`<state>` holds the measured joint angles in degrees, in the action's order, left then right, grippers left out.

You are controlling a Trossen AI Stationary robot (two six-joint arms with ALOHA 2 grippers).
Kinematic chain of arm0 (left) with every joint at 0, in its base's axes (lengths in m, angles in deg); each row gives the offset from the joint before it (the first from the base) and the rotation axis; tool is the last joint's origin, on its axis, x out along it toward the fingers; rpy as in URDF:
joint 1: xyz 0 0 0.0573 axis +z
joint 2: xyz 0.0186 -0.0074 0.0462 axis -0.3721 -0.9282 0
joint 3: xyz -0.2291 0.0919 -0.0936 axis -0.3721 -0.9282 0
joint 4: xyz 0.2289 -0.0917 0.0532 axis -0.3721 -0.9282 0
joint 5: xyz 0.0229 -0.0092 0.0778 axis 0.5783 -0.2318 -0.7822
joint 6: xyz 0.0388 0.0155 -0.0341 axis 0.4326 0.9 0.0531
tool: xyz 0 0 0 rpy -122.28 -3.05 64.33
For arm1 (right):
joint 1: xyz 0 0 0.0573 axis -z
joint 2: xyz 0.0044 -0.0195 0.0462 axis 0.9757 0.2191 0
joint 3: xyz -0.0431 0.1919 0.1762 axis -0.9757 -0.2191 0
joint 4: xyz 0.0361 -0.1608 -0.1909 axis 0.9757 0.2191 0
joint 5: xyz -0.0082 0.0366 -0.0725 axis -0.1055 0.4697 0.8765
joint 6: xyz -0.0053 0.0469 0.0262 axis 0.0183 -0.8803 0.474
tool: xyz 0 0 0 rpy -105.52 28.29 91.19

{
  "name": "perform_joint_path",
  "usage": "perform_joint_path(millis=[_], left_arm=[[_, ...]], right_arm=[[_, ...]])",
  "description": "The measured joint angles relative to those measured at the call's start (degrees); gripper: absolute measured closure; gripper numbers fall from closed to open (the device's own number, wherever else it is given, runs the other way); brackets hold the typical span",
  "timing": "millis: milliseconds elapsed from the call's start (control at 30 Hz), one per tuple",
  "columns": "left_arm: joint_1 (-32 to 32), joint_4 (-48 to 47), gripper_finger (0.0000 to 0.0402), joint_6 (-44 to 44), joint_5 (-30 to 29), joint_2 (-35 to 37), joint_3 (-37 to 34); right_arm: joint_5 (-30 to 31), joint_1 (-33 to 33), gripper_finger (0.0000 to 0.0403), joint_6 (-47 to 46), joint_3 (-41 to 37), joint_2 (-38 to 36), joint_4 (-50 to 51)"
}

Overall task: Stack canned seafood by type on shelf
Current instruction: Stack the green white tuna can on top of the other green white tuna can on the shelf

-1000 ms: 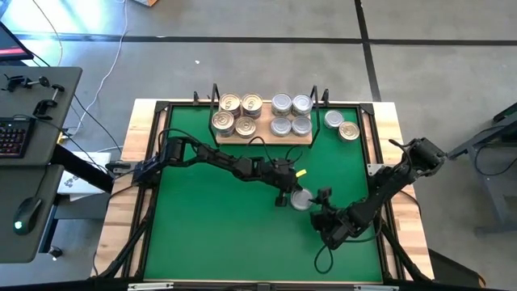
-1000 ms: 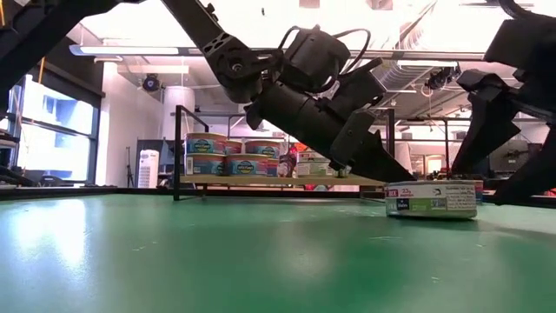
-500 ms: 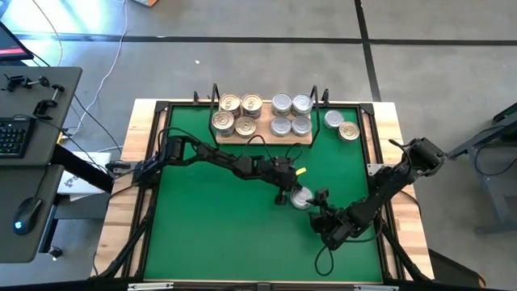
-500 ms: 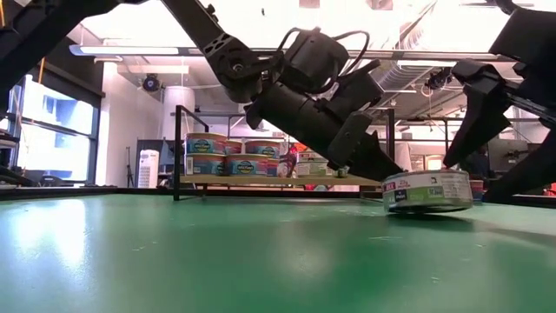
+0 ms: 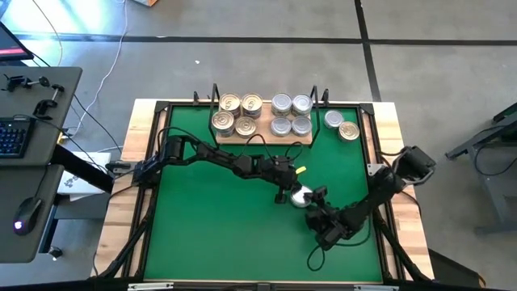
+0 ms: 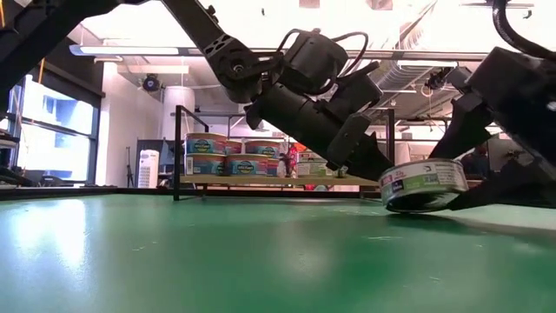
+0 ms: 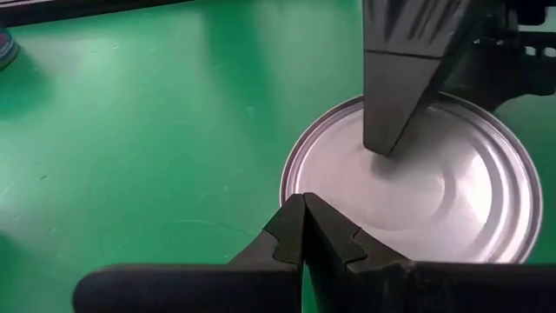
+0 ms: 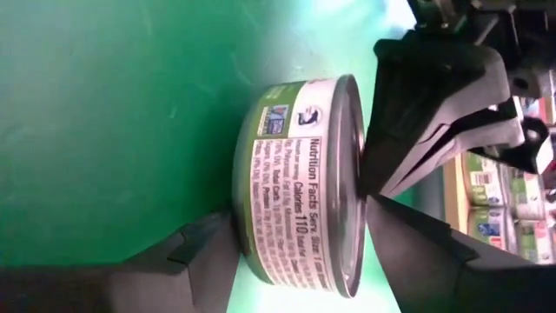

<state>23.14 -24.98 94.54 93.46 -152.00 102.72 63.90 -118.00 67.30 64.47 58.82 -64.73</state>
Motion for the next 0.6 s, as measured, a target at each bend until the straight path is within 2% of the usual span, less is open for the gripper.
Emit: perform_joint_path(millis=[133, 300, 467, 600], left_arm=[[0.00, -0.16, 0.0402, 0.00, -0.04, 0.00, 0.00], [-0.09, -0.27, 0.0402, -0.52, -0.47, 0.00, -0.02], [-2.08, -3.74, 0.0402, -2.90, -3.77, 1.89, -0.11], [-5.17, -15.60, 0.0401, -2.91, -12.13, 7.03, -0.26]], right_arm=[[0.06, 0.32, 0.0195, -1.54, 0.35, 0.10, -0.86], [1.22, 1.04, 0.0275, -2.01, 1.57, 0.16, -0.10], [-0.95, 0.99, 0.0280, -4.85, 4.32, 0.21, 2.80], [-4.14, 0.86, 0.0280, -5.69, 8.80, 0.27, 6.96]])
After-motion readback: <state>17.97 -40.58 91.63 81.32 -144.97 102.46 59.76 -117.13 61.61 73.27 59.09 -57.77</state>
